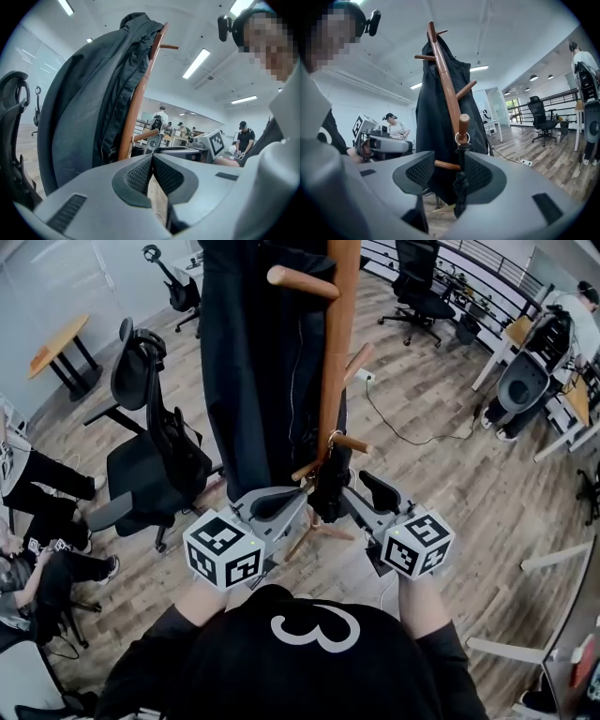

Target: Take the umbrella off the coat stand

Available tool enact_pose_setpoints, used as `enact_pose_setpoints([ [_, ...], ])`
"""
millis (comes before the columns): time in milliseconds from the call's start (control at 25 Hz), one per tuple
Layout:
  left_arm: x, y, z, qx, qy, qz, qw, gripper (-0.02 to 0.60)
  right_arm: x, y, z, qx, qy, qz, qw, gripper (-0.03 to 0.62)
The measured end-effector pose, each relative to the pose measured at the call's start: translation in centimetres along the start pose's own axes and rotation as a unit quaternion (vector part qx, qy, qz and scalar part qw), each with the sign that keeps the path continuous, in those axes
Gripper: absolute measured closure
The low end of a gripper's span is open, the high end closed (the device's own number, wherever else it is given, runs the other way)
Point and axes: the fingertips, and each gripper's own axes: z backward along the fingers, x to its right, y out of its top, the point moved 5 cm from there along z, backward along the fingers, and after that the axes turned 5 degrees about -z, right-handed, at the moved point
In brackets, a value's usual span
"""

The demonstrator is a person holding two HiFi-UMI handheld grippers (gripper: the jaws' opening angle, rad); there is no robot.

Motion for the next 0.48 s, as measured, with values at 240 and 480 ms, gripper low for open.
enact_pose_setpoints([
  [240, -0.9, -0.8, -0.2, -0.006, 0.010, 0.006, 0.9999, 0.565, 2.1, -0.8, -2.4, -0.029, -0.017, 0.030, 0.999, 0.391],
  [480, -1.4, -1.1, -0.6, -0.012, 0.006, 0.010, 0.9999, 0.565, 3.3, -1.5, -4.4, -0.042, -0.031, 0.034, 0.998, 0.388],
])
